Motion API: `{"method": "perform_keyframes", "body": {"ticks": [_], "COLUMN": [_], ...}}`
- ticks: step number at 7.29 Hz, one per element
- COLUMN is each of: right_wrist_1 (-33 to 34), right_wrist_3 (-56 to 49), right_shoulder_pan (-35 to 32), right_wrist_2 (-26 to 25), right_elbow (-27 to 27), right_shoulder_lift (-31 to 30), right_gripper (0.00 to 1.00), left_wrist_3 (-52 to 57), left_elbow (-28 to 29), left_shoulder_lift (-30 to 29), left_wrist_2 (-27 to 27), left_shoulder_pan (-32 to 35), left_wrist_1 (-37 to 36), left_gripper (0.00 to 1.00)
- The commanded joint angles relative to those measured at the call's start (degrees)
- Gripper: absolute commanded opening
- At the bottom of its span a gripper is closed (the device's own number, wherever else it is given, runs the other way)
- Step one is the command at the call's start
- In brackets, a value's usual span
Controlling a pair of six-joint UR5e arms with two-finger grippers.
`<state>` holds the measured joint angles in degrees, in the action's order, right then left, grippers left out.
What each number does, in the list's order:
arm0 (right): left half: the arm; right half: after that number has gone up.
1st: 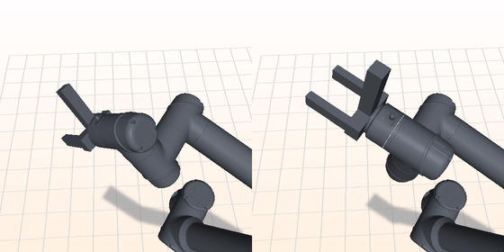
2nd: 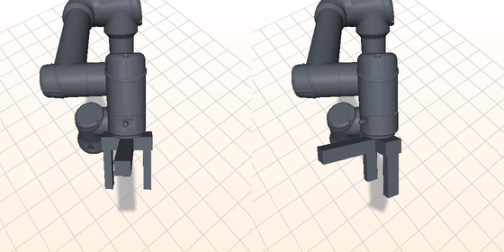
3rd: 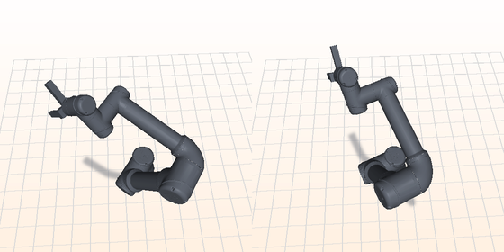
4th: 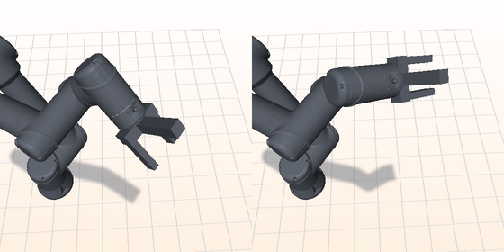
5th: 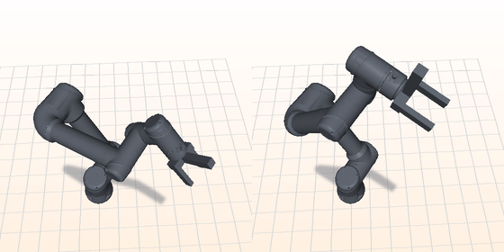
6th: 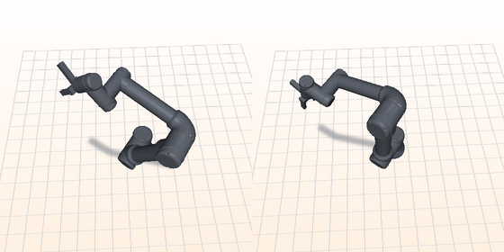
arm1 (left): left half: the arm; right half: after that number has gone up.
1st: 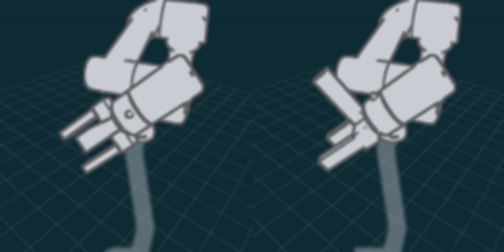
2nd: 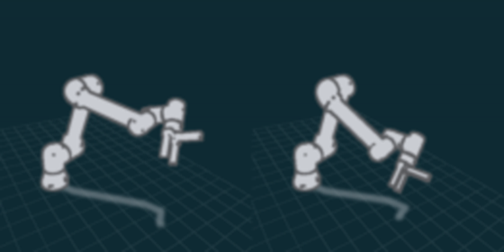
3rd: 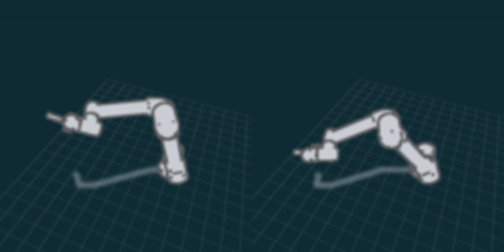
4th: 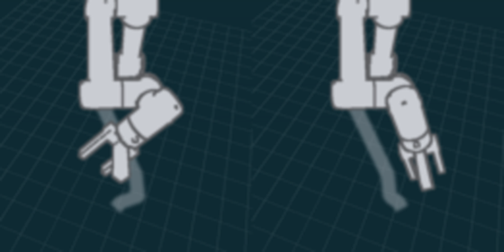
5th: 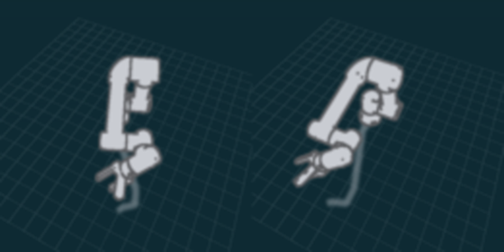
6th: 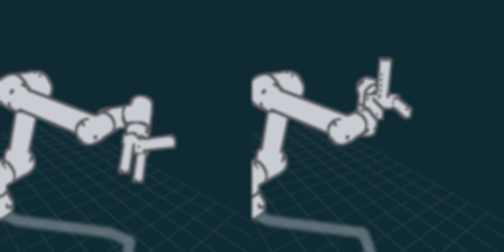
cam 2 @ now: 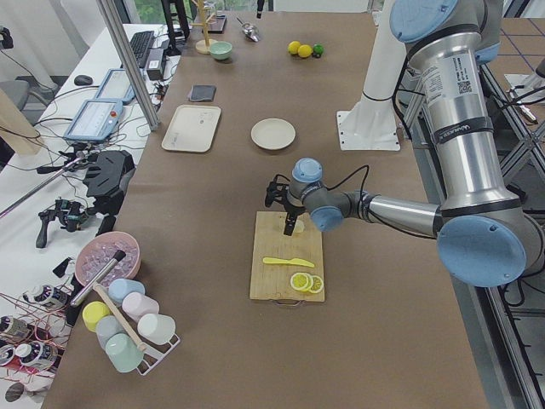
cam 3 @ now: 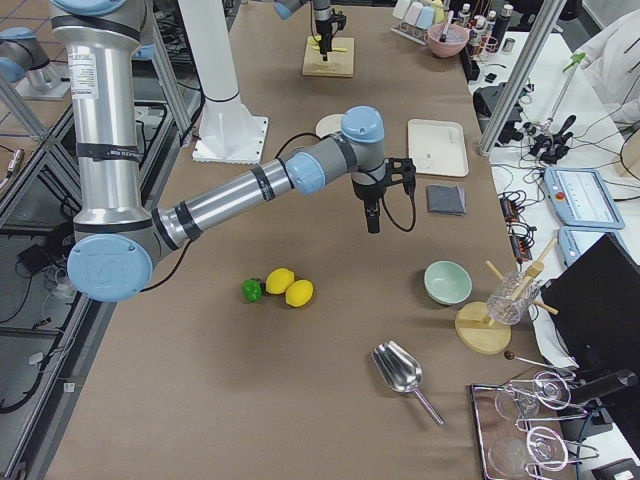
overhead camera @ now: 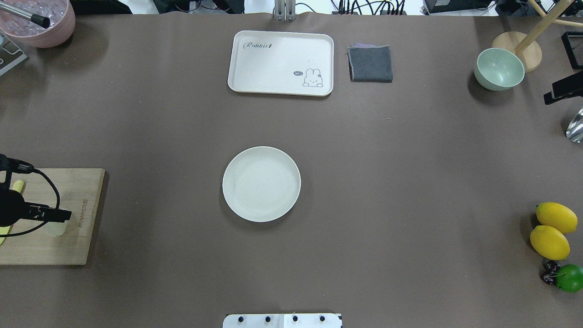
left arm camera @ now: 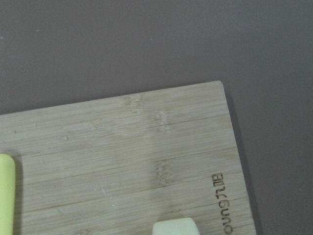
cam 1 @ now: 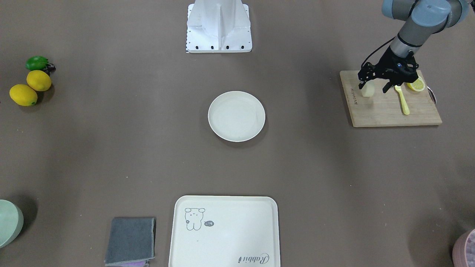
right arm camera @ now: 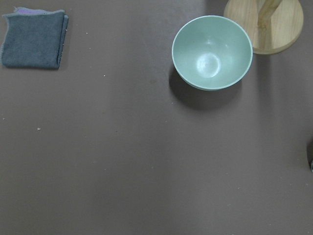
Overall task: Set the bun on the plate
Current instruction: 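Lower the left gripper onto the pale bun on the cutting board and grasp it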
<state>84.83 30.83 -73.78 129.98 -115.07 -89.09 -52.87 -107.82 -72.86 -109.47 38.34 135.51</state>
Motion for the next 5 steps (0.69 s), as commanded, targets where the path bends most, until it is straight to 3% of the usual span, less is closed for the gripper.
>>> {"method": "perform_keyframes", "body": {"ticks": [1, 4, 5], "right_wrist_1": [-0.2, -0.2, -0.2], "right_wrist_3": [-0.2, -0.3, -0.3], "right_shoulder_pan": [-0.5, -0.7, -0.7], "right_wrist_2": [0.0, -0.1, -0.1], "right_elbow": [-0.1, -0.1, 0.0], "right_shoulder_lift": [-0.6, -0.6, -0.6], "right_gripper": [1.0, 1.0, 1.0], "left_wrist_3": [0.0, 0.0, 0.0], "left_elbow": [0.7, 0.5, -0.2], "left_shoulder_lift": [0.0, -0.1, -0.1], "left_wrist_2": [1.1, 1.0, 0.9], "left_shoulder_pan": [-1.9, -2.1, -2.0], "left_wrist_1": [0.0, 0.1, 0.1], "left_gripper": [0.69, 0.37, 0.34]}}
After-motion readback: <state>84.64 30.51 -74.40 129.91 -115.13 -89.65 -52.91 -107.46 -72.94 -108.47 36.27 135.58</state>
